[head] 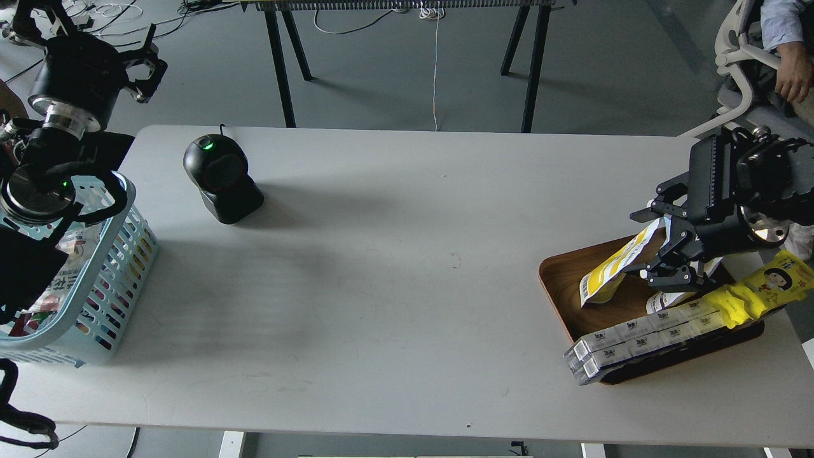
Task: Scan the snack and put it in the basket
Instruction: 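Hold the pouch with the right gripper and lift it from the tray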
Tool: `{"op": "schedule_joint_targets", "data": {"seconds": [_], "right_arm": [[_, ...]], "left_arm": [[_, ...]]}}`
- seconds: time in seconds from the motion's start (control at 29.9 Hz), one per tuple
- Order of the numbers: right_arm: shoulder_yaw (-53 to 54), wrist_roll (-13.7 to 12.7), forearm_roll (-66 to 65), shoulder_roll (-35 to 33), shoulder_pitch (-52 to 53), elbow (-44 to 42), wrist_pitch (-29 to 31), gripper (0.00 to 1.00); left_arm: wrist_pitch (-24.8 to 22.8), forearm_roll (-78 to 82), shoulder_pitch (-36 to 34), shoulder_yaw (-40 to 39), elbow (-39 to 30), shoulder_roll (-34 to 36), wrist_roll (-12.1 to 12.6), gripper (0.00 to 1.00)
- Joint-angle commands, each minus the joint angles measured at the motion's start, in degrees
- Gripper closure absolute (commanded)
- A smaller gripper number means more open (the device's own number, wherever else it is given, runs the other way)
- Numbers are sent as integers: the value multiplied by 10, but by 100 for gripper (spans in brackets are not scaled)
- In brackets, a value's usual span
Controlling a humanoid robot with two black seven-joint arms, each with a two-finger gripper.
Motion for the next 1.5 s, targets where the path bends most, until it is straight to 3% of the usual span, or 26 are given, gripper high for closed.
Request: {"op": "schedule_joint_targets", "data": {"seconds": [0.0,0.53,0.77,1.3,1.47], "right_arm": [[0,0,0,0,0,0,0,21],[-1,0,-3,-1,0,1,0,21],[-3,0,-7,-1,-3,0,1,32],[-2,0,-8,6,-13,-32,1,32],[-2,0,-8,13,-16,-36,1,37]], "left_arm": [[0,0,0,0,0,-1,0,0],[0,0,1,0,0,1,0,0],[0,0,1,0,0,0,0,0],[0,0,2,0,0,1,1,0],[0,0,1,0,0,4,0,0]]}}
